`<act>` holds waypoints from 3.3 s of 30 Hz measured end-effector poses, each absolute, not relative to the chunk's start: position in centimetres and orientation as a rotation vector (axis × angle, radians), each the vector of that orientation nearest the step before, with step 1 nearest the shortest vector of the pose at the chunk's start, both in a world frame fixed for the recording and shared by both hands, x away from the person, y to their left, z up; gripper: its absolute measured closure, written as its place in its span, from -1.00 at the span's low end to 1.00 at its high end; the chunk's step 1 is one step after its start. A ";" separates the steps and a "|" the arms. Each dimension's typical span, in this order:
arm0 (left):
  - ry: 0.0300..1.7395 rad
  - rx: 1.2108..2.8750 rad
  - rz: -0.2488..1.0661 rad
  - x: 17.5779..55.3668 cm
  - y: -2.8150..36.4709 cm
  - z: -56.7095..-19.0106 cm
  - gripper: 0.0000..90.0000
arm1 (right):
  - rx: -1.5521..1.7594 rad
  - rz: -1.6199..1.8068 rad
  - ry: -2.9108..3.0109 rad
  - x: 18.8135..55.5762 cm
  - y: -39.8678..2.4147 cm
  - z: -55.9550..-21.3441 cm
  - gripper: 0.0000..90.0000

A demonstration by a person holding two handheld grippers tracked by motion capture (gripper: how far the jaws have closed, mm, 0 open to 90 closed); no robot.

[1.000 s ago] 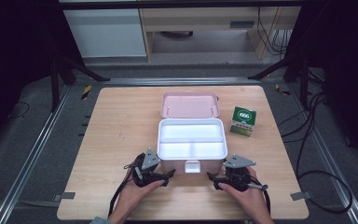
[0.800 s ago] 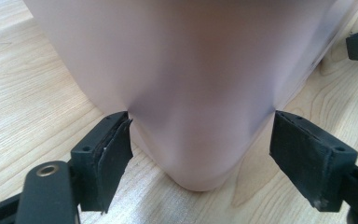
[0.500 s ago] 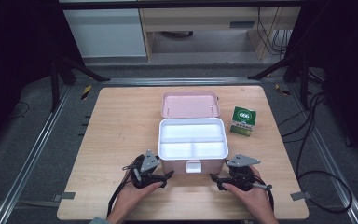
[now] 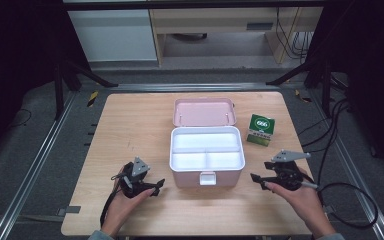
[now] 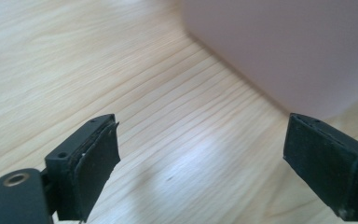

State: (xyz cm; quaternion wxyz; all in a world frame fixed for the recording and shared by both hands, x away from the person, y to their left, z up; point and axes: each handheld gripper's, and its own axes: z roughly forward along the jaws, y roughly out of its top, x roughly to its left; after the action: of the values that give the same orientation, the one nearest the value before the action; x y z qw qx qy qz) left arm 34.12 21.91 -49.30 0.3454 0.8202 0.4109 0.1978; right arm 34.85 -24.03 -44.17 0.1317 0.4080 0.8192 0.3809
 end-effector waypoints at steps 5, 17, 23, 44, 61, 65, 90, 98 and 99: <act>1.127 2.136 0.506 34.4 23.2 -50.1 -0.82 | 1.138 1.102 2.380 37.2 -23.9 -40.6 -0.28; 1.191 2.144 0.520 34.6 24.2 -51.0 -0.86 | 0.873 1.035 2.480 42.2 -18.4 -32.8 -0.19; 1.203 2.108 0.501 34.7 24.6 -51.4 -0.92 | 0.783 1.002 2.554 43.7 -14.8 -31.9 -0.30; 1.209 2.107 0.503 34.8 24.5 -51.5 -0.98 | 0.467 0.879 2.774 44.4 -6.9 -33.5 -0.08; 1.214 2.103 0.505 34.8 24.3 -51.5 -1.00 | 0.319 0.820 2.857 43.8 -4.7 -34.4 0.33; 1.213 2.105 0.505 34.9 24.3 -51.5 -1.00 | 0.286 0.808 2.867 43.9 -4.4 -34.8 0.39; 1.211 2.107 0.503 34.8 24.3 -51.5 -1.00 | 0.131 0.560 2.999 45.3 -4.2 -36.8 0.64; 1.209 2.108 0.502 34.8 24.3 -51.5 -1.00 | 0.075 0.480 3.037 45.5 -3.4 -37.0 0.69; 1.209 2.108 0.502 34.8 24.3 -51.5 -1.00 | 0.064 0.468 3.046 45.6 -3.2 -37.1 0.72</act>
State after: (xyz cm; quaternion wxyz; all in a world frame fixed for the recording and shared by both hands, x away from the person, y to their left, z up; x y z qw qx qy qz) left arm 34.84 24.29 -51.47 0.3241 0.8037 0.4608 0.1913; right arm 45.59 -3.23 -37.05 0.0294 0.0206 0.9878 0.1518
